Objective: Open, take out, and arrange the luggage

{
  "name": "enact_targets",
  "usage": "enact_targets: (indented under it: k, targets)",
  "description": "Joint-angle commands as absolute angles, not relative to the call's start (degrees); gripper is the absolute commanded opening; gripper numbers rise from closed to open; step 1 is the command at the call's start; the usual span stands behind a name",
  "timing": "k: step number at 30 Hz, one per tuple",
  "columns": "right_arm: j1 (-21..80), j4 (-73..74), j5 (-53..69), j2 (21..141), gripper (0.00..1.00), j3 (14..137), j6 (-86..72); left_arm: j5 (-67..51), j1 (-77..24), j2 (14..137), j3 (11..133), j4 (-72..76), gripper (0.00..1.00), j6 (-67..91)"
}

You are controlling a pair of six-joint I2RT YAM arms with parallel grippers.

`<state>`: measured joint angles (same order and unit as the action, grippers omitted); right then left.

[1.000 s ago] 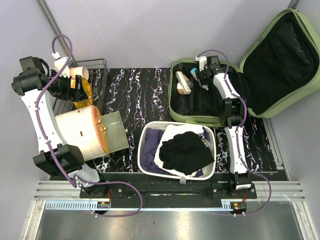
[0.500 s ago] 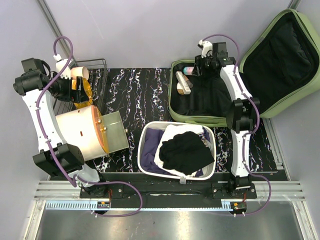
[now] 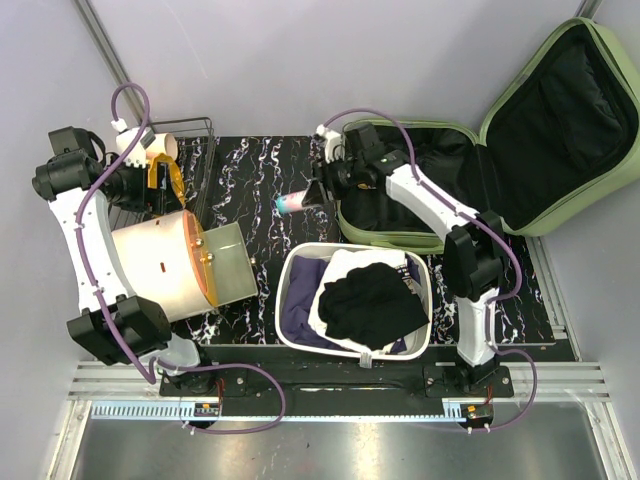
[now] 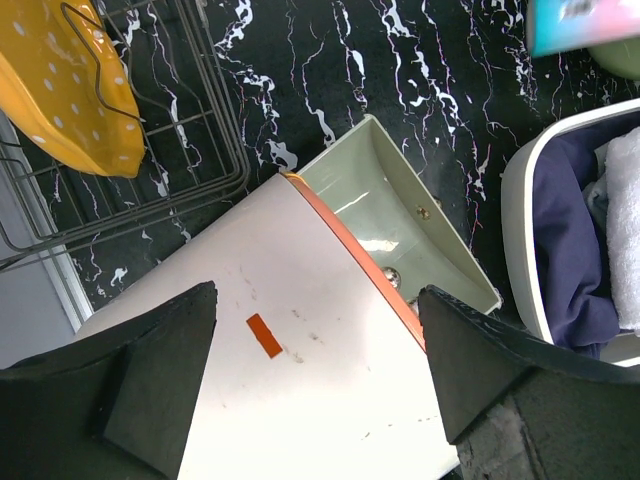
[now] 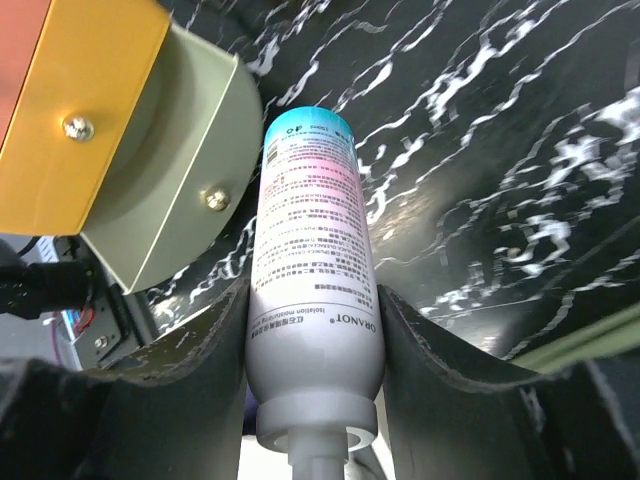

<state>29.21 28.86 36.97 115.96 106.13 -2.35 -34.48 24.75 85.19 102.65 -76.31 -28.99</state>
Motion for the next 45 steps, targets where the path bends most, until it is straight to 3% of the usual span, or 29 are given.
enact_targets:
  k: [1,13,33,35,36,40,45]
  targets:
    - [33.83,18.64,39.38,112.58,0.0,105.12,-9.57,-36.21,24.61,82.97,101.52,-73.74,0.86,-28.83]
    - [46.66,9.4,33.42,120.23,0.0,110.56,-15.47,-36.82,24.61,82.71,100.81,-73.39,0.86,-28.3]
    - [54.4,-1.41,22.05,129.64,0.0,111.79,-18.72,-36.91,24.61,81.83,97.12,-71.37,0.86,-28.21]
    - [55.11,-0.62,23.55,130.51,0.1,112.85,-18.63,-36.83,24.61,81.83,97.29,-71.37,0.86,-28.21]
    - [55.28,-0.35,24.6,130.52,0.29,112.85,-18.63,-36.74,24.61,81.83,97.21,-71.45,0.86,-28.21]
    - [55.72,-0.35,27.59,129.29,0.59,110.84,-17.93,-36.3,24.7,81.65,96.95,-71.37,0.86,-28.48]
    - [55.81,-0.35,31.01,126.65,0.81,109.25,-15.12,-36.39,24.7,81.74,96.59,-71.37,0.86,-28.56]
